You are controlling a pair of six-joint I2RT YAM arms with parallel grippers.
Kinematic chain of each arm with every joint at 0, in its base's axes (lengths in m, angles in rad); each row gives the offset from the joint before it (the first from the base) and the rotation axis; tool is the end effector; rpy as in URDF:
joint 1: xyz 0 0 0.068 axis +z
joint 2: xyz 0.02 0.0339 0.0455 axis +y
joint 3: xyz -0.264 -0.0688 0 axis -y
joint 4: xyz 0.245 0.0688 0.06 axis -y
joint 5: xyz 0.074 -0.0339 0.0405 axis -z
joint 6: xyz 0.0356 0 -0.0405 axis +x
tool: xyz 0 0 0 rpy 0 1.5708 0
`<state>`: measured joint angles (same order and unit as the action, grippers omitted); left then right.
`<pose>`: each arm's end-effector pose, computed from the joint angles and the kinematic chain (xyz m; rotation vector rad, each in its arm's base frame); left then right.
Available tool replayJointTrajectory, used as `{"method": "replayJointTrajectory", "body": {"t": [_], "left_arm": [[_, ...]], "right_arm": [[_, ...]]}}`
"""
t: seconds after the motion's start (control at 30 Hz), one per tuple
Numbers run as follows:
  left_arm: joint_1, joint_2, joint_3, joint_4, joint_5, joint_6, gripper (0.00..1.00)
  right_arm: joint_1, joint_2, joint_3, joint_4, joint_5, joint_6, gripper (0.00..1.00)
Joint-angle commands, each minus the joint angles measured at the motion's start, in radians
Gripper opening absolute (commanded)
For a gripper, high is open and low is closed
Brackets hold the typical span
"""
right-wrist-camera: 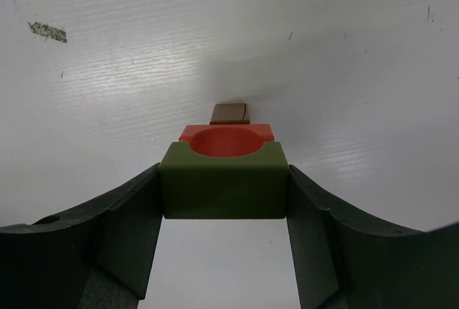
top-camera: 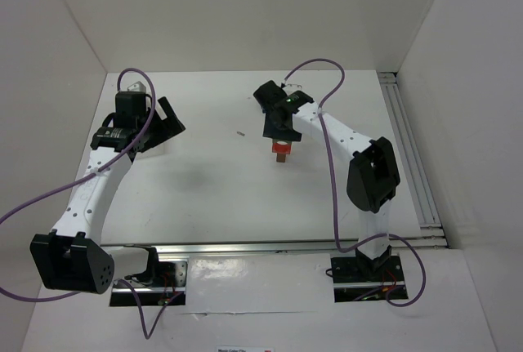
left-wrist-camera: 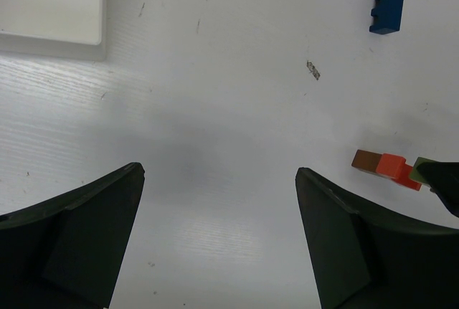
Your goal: Build the wood block tower
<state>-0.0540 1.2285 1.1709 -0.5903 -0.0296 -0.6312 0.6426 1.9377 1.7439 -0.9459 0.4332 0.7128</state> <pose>0.2665 -0.0133 0.3418 -0.6534 2.1429 -0.3430 0.3381 0.2344 0.2750 0.2114 2.5338 -0.0867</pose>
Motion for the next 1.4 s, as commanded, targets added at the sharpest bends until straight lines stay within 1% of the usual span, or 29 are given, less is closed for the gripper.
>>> {"method": "replayJointTrajectory", "body": {"t": [0.0, 0.83, 0.93, 1.37], "left_arm": [[-0.003, -0.007, 0.007, 0.029, -0.012, 0.008, 1.00], [-0.003, -0.007, 0.007, 0.029, -0.012, 0.008, 1.00], [-0.003, -0.007, 0.007, 0.029, -0.012, 0.008, 1.00], [-0.003, -0.007, 0.007, 0.029, -0.021, 0.008, 1.00]], "right_arm": [[0.009, 0.013, 0.000, 0.006, 0.009, 0.001, 0.58], [0.019, 0.023, -0.011, 0.015, 0.009, -0.009, 0.58], [0.019, 0.023, -0.011, 0.015, 0.018, -0.009, 0.61], [0.019, 0.023, -0.020, 0.015, 0.027, -0.009, 0.61]]}}
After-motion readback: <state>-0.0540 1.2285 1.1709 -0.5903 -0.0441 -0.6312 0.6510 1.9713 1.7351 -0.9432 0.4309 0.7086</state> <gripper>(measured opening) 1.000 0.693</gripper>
